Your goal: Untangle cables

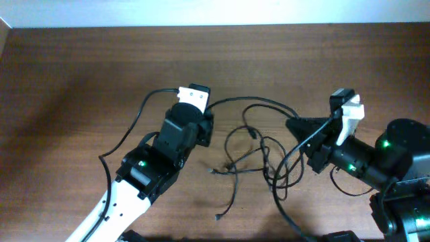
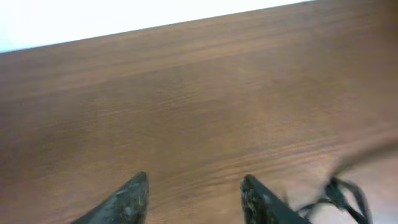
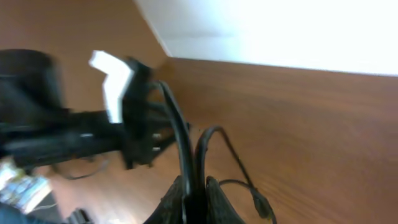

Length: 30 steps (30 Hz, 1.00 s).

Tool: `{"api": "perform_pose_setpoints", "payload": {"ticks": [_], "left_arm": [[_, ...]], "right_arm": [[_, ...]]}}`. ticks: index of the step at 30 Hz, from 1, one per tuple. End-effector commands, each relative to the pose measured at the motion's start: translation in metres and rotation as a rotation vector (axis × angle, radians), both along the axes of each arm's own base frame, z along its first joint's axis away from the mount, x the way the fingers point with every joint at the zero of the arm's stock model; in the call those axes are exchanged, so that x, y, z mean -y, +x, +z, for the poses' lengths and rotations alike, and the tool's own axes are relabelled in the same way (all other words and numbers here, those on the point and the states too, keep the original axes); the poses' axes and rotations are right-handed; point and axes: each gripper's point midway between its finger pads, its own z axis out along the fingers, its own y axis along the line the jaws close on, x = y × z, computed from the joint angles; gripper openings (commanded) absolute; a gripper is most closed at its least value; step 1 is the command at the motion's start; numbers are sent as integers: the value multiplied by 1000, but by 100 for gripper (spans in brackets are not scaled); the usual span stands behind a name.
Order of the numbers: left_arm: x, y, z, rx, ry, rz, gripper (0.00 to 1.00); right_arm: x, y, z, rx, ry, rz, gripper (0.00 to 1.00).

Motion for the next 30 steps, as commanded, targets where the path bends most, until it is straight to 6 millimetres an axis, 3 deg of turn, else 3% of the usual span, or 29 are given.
{"api": "perform_pose_setpoints", "payload": {"ticks": [1, 4, 7, 11, 15, 18, 19, 23, 30], "left_arm": [[23, -9, -1, -46, -74, -117, 59], [27, -11, -1, -54, -86, -138, 66], [27, -12, -1, -56, -88, -143, 67], [27, -12, -1, -57, -87, -143, 73], [26, -13, -4, -67, -81, -142, 76], [26, -13, -4, -71, -80, -142, 82], [26, -14, -5, -72, -79, -142, 92], [25, -15, -6, -80, -75, -142, 100], [22, -18, -12, -104, -58, -136, 99]], "right_arm": [[22, 20, -15, -49, -67, -159, 26], [29, 30, -35, -124, -107, -202, 46], [32, 39, -58, -209, -142, -223, 59], [29, 43, -85, -326, -162, -212, 66], [30, 38, -99, -393, -180, -206, 73], [31, 29, -107, -444, -194, -203, 90], [32, 26, -111, -465, -200, -202, 100], [34, 9, -126, -564, -226, -196, 99], [33, -12, -161, -733, -321, -100, 100]]}}
